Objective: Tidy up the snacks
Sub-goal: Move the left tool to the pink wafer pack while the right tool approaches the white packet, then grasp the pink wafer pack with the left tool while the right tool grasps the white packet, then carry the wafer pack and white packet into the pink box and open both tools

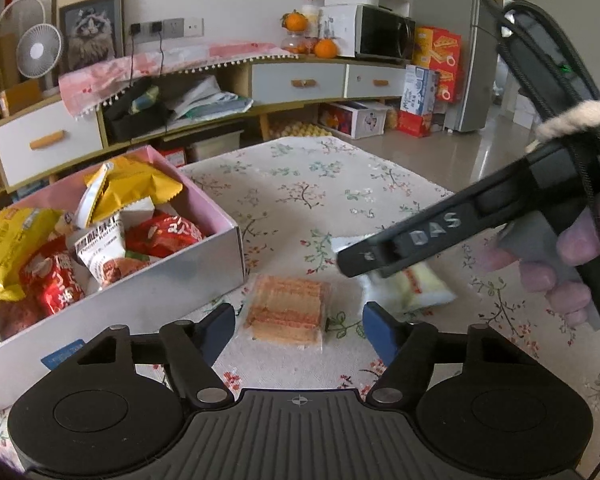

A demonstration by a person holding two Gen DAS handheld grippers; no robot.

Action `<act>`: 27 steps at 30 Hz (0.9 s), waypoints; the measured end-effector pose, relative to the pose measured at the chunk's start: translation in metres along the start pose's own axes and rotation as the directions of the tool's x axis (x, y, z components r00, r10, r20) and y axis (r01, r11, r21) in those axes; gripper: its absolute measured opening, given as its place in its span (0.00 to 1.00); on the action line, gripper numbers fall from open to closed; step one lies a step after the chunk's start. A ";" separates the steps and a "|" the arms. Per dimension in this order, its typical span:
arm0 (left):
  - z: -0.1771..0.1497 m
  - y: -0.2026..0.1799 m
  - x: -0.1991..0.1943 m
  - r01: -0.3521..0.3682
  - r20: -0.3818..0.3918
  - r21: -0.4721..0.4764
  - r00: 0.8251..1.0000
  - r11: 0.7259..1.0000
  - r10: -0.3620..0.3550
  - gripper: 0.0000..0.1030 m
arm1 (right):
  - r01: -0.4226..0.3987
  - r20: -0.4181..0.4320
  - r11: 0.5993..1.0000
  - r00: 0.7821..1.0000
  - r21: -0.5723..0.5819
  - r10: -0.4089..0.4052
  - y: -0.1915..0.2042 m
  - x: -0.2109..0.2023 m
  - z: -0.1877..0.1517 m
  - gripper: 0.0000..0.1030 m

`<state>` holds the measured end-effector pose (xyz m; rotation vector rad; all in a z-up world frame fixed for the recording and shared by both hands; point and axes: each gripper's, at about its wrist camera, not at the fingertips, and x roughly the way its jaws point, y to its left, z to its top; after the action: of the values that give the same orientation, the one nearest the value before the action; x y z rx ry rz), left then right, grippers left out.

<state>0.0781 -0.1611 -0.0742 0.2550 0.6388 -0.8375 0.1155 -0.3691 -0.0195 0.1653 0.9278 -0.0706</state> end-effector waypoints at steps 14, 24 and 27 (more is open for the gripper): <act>0.008 -0.001 0.013 -0.056 -0.057 0.009 0.997 0.998 0.056 0.52 | -0.023 -0.027 0.993 0.999 -0.112 0.021 -0.014 -0.015 -0.015 0.61; 0.014 -0.002 0.012 -0.072 -0.102 -0.004 0.992 0.997 0.071 0.38 | -0.026 -0.028 0.980 0.999 -0.195 0.021 -0.001 -0.019 -0.015 0.32; 0.017 -0.001 0.008 -0.074 -0.115 -0.019 0.991 0.997 0.071 0.38 | -0.020 -0.032 0.980 0.999 -0.200 0.014 0.001 -0.021 -0.015 0.29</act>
<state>0.0883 -0.1738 -0.0660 0.3050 0.7419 -0.7488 0.0909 -0.3656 -0.0114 -0.0127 0.9581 0.0413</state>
